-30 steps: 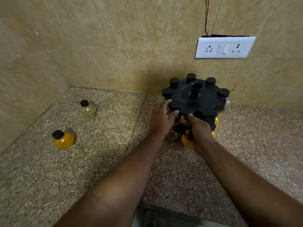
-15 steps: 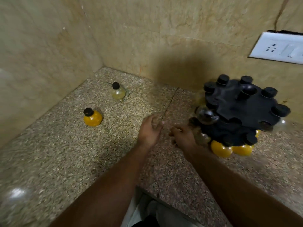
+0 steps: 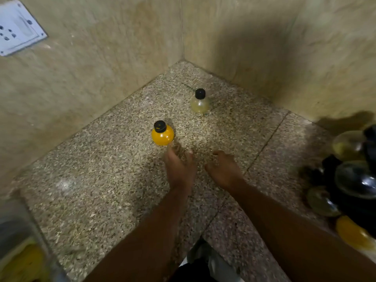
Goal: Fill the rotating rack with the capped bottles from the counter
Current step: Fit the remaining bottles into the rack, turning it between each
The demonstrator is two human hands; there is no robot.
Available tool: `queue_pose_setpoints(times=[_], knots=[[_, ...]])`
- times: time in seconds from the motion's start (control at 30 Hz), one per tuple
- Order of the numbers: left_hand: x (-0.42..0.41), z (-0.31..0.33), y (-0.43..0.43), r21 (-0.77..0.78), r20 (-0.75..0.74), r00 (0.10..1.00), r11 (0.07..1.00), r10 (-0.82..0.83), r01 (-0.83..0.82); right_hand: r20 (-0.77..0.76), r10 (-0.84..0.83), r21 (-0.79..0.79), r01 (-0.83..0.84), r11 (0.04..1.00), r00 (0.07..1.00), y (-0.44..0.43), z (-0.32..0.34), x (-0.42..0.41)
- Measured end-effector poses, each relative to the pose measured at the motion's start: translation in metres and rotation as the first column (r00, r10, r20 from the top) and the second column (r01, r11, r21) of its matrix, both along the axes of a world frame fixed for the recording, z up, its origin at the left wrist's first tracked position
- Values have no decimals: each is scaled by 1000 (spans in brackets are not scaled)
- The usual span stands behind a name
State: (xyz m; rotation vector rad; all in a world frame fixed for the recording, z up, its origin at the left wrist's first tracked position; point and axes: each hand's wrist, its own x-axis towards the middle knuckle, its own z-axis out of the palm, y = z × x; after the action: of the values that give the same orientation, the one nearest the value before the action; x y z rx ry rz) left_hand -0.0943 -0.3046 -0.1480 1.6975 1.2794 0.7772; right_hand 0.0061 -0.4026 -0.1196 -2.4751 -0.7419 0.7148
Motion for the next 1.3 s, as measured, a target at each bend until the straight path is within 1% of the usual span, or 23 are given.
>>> queue_pose_setpoints(times=[0.07, 0.17, 0.27, 0.47, 0.57, 0.73, 0.8, 0.87, 0.93, 1.07, 1.2, 1.3], knots=[[-3, 2, 15, 57, -53, 993, 993, 104, -101, 66, 97, -98, -91, 991, 993, 13, -4, -4], [-3, 4, 42, 170, -68, 979, 970, 190, -176, 75, 213, -194, -195, 961, 974, 34, -11, -6], [0, 6, 61, 254, -106, 978, 956, 178, -147, 64, 301, -278, -273, 921, 951, 51, -14, -5], [1, 6, 95, 317, -166, 980, 947, 110, -53, 36, 397, -406, -350, 844, 917, 73, -22, -1], [-1, 5, 106, 346, -167, 983, 938, 71, -9, 16, 393, -420, -351, 837, 919, 79, -26, 0], [3, 7, 111, 311, -113, 993, 950, 32, 5, 14, 384, -416, -344, 842, 923, 80, -29, 0], [8, 6, 109, 327, -99, 995, 945, 9, 24, 20, 387, -409, -346, 844, 922, 80, -28, 0], [13, 7, 104, 351, -84, 996, 936, -8, 37, 40, 383, -391, -338, 856, 923, 80, -26, 2], [18, 12, 94, 363, -65, 997, 930, -30, 52, 63, 345, -332, -306, 892, 937, 76, -23, 5], [25, 25, 74, 336, -73, 994, 936, -84, 104, 88, 213, -111, -203, 973, 973, 60, -14, 16], [33, 42, 50, 331, -86, 989, 932, -124, 145, 119, 91, 79, -101, 992, 989, 38, 5, 23], [39, 58, 23, 331, -90, 974, 916, -209, 227, 149, -23, 180, -4, 984, 989, 5, 28, 25]])
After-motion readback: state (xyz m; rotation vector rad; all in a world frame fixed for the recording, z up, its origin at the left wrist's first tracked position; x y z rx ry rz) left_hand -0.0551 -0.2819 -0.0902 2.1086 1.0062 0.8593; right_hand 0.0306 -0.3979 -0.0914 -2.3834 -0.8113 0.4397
